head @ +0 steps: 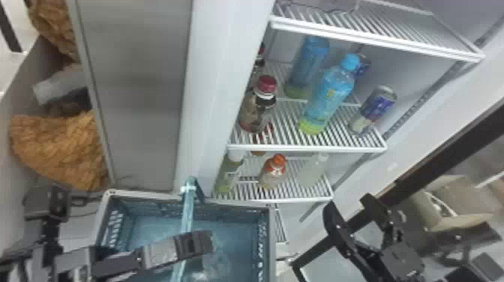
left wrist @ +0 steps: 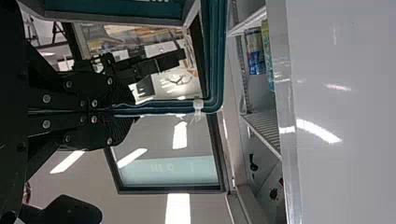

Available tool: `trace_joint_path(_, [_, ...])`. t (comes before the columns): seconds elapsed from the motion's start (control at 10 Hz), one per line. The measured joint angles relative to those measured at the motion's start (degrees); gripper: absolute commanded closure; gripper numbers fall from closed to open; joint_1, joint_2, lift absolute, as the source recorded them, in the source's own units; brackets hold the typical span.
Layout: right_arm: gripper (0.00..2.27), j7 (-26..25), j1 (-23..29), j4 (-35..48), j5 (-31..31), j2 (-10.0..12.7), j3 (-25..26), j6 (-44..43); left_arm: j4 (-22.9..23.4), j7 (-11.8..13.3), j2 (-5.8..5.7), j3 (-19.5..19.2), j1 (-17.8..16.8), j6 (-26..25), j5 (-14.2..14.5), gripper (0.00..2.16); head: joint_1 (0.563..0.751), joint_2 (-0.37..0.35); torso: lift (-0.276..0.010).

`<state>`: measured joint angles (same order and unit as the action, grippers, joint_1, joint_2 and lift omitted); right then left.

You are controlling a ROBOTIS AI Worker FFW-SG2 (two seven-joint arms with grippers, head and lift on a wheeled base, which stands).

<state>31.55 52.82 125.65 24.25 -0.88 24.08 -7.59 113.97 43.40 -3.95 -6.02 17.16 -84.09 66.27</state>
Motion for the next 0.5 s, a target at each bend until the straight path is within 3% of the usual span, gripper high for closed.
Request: trace_joint_path(0.5, [0.12,-0.08,-7.74,-2.93,-3.97,0.00,-2.32,0.13,0.00,0.11,0.05,0.13,-0.32,0.08,0.00,1.21,0.695,-0.350,0.000])
